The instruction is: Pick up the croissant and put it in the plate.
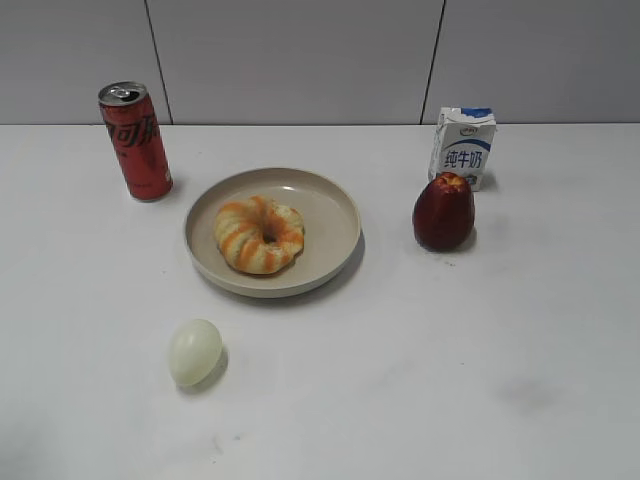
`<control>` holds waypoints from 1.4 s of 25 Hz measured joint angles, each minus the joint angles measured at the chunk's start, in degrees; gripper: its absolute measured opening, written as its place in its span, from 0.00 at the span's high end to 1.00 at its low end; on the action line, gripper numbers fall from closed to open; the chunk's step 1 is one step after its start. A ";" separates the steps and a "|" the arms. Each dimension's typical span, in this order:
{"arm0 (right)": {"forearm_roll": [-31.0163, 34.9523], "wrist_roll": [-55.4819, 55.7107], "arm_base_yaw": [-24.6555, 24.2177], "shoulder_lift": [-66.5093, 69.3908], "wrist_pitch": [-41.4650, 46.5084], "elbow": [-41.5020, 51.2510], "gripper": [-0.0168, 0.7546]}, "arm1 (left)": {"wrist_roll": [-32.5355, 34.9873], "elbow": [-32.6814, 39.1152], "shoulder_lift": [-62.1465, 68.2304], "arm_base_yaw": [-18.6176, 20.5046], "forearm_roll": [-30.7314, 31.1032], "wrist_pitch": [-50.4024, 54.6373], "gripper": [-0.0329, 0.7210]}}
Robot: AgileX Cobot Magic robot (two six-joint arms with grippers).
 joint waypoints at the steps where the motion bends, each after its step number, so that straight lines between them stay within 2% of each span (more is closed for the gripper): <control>1: 0.00 0.00 0.00 0.00 0.00 0.00 0.22 | -0.06 1.52 -2.67 0.00 0.00 -0.12 0.16; 6: 0.00 0.00 0.00 0.00 0.00 0.00 0.22 | -0.36 6.02 -16.60 0.00 0.12 1.33 0.16; 10: 0.00 0.00 0.00 0.00 0.00 0.00 0.22 | -0.47 9.18 -22.75 0.00 0.58 2.04 0.16; 15: 0.00 0.00 0.00 0.00 0.00 0.00 0.22 | -0.47 12.43 -24.29 0.00 0.81 1.64 0.17; 28: 0.00 0.00 0.00 0.00 0.00 0.00 0.22 | -0.51 12.50 -24.62 0.00 0.94 1.02 0.20; 35: 0.00 0.00 0.00 0.00 0.00 0.00 0.22 | -0.51 12.50 -33.88 0.00 0.82 0.96 0.25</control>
